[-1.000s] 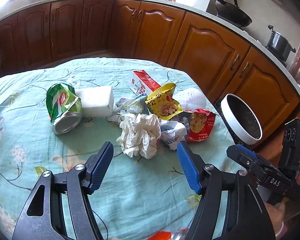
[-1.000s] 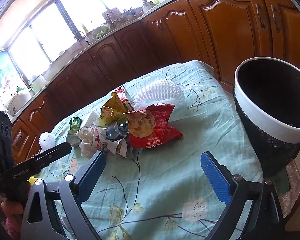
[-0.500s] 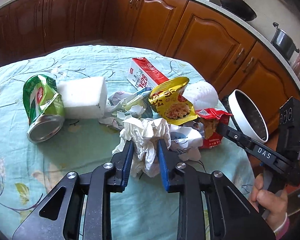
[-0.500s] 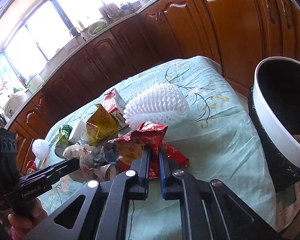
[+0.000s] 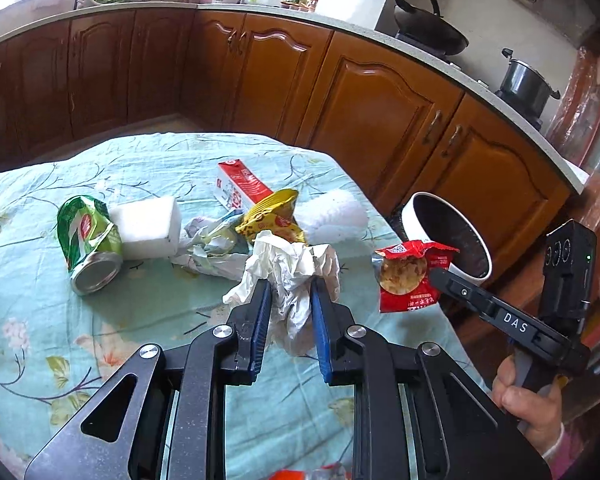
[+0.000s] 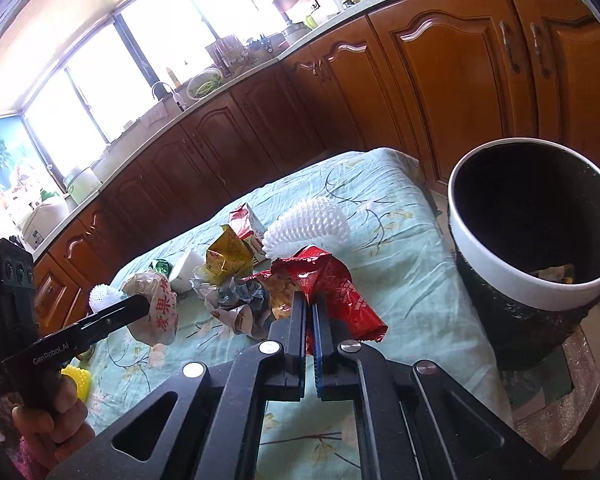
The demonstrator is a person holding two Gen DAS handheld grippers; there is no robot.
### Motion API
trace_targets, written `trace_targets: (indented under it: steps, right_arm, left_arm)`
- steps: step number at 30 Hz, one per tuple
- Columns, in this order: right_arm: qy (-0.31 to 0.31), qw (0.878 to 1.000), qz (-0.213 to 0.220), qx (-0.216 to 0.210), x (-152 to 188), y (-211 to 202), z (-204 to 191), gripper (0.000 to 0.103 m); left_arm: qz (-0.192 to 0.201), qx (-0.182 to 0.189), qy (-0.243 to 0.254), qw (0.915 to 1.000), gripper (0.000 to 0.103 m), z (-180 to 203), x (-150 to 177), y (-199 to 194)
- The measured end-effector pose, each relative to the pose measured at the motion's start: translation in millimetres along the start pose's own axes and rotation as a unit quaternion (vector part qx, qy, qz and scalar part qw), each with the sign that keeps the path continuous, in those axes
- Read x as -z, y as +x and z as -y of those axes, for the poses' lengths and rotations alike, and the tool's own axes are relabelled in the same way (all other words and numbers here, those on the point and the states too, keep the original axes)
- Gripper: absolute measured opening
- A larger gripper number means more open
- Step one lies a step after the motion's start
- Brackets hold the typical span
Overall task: Collect trash
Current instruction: 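Carry the red bag and tissue to the bin and release both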
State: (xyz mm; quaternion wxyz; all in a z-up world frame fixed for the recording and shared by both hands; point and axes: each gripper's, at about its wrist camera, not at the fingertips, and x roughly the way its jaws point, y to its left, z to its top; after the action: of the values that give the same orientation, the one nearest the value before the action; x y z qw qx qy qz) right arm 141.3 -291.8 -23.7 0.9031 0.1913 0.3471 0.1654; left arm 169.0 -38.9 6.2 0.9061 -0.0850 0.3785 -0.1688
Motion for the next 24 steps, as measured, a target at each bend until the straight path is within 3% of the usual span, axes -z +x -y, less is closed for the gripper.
trace_targets:
  steps: [24]
  right_arm:
    - [0.051, 0.995, 0.059, 0.065, 4, -87, 74, 0.002]
  left_arm:
    - [-0.038, 0.061, 0.08, 0.9942, 0.019, 121, 6, 44]
